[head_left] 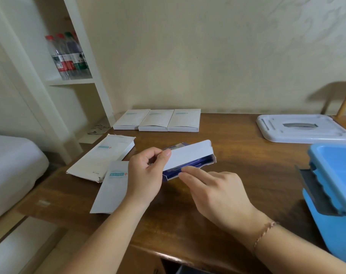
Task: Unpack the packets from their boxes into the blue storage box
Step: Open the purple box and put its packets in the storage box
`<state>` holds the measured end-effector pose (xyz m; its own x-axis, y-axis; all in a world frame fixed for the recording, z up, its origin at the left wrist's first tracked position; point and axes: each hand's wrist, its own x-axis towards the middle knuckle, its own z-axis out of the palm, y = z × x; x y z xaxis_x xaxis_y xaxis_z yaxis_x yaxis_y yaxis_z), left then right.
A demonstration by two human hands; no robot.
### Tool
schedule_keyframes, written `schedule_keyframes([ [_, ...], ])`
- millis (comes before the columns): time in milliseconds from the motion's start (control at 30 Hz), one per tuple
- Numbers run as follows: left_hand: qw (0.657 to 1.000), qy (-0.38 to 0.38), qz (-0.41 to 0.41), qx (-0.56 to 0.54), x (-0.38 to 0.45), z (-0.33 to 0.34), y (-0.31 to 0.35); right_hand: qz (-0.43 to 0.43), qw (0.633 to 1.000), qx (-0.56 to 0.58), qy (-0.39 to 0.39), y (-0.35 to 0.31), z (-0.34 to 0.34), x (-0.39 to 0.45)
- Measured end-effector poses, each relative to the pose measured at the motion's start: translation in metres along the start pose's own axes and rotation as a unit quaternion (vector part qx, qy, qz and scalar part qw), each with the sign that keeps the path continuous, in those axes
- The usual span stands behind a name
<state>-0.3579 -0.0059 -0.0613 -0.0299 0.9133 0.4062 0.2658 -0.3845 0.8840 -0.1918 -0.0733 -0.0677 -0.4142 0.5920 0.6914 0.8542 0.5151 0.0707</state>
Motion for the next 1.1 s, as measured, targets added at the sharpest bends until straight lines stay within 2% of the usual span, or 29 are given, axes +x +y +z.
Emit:
schedule_keyframes([
  [133, 1.0, 0.013, 0.023, 0.01, 0.003, 0.002, 0.003, 0.006, 1.0, -0.003, -0.012, -0.001, 0.003, 0.008],
  [333, 0.999, 0.007, 0.036, 0.02, 0.006, 0.002, 0.004, 0.096, 0.992, -0.025, -0.081, -0.011, 0.008, 0.012],
  [533, 0.996, -0.003, 0.06, 0.06, 0.001, 0.004, 0.002, 0.097, 0.986, 0.018, -0.137, -0.011, -0.009, 0.011],
  [633, 0.997, -0.027, 0.052, 0.059, 0.002, 0.0, -0.003, 0.094, 0.992, 0.056, -0.067, -0.014, -0.027, -0.004],
  [733, 0.998, -0.061, 0.019, 0.011, -0.001, -0.002, -0.001, 0.104, 0.993, 0.057, 0.013, -0.024, -0.039, -0.025],
  [867, 0.995, -0.08, 0.027, 0.052, -0.007, 0.005, -0.005, 0.159, 0.985, 0.063, 0.021, -0.034, -0.055, -0.044],
  [933, 0.992, -0.095, 0.031, 0.082, -0.011, 0.006, -0.007, 0.161, 0.981, 0.094, 0.054, -0.036, -0.065, -0.06],
  [1033, 0.977, -0.14, 0.034, 0.154, -0.02, 0.008, -0.013, 0.172, 0.969, 0.172, 0.035, -0.028, -0.082, -0.065],
  [1067, 0.973, -0.151, 0.025, 0.173, -0.025, 0.008, -0.012, 0.156, 0.975, 0.146, 0.058, -0.025, -0.083, -0.073],
  [1100, 0.97, -0.159, 0.035, 0.181, -0.03, 0.007, -0.012, 0.202, 0.97, 0.132, 0.04, -0.018, -0.088, -0.076],
])
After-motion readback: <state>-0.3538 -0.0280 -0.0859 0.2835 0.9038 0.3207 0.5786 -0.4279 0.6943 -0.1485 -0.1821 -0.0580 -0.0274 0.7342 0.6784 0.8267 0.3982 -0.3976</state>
